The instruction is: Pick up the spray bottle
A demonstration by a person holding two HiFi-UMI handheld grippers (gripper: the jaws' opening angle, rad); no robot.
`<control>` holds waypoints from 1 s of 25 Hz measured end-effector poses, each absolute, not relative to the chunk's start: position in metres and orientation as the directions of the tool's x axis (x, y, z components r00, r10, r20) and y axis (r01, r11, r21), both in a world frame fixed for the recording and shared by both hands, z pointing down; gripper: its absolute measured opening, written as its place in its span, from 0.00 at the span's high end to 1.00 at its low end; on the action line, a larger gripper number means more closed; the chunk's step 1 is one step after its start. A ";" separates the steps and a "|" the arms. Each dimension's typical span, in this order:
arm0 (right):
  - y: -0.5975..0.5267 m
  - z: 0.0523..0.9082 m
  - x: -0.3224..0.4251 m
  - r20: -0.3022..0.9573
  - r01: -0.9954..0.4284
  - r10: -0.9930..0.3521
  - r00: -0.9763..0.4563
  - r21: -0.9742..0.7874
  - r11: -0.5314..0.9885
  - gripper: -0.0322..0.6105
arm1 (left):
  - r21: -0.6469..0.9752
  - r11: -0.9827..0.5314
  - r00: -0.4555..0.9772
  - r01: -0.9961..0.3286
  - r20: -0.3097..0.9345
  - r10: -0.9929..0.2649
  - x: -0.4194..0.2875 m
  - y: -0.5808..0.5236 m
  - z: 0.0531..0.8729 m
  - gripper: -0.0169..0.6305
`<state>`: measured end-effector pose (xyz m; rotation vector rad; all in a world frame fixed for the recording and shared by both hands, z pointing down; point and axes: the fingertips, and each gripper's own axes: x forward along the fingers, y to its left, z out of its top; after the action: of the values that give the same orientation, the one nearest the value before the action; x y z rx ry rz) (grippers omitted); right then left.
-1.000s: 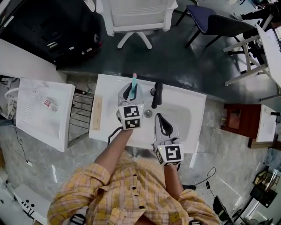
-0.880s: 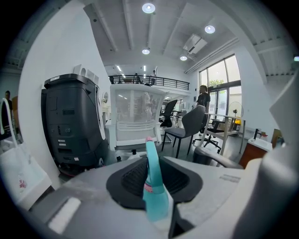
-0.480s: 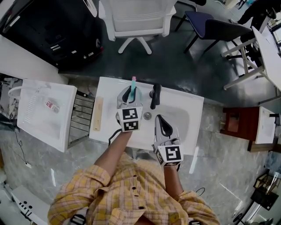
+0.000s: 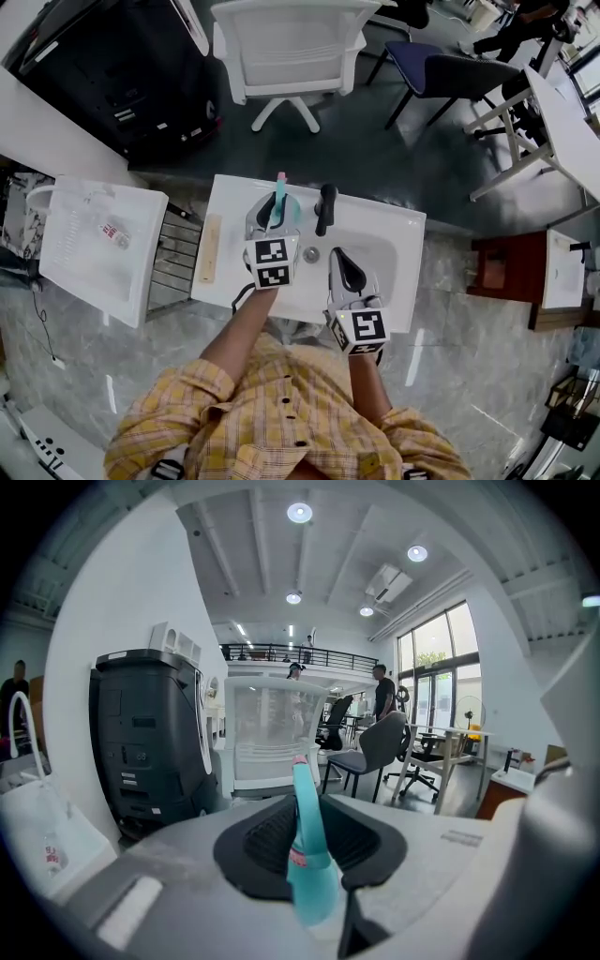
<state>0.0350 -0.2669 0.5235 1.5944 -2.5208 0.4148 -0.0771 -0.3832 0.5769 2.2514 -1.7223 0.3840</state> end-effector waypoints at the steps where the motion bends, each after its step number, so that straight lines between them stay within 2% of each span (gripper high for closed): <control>1: -0.266 0.522 0.036 0.252 -0.901 -0.866 -0.432 -0.159 0.403 0.95 | 0.062 -0.249 0.254 -0.966 0.369 -0.894 -0.077 -0.381 0.574 0.86; 25: -0.257 0.468 0.053 0.178 -0.897 -0.883 -0.435 -0.174 0.407 0.95 | 0.050 -0.294 0.297 -0.955 0.255 -0.920 -0.077 -0.322 0.487 0.86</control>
<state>0.0527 -0.2572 0.4682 1.6374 -2.5855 0.3766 -0.0773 -0.3223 0.4875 2.3679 -1.7365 0.2632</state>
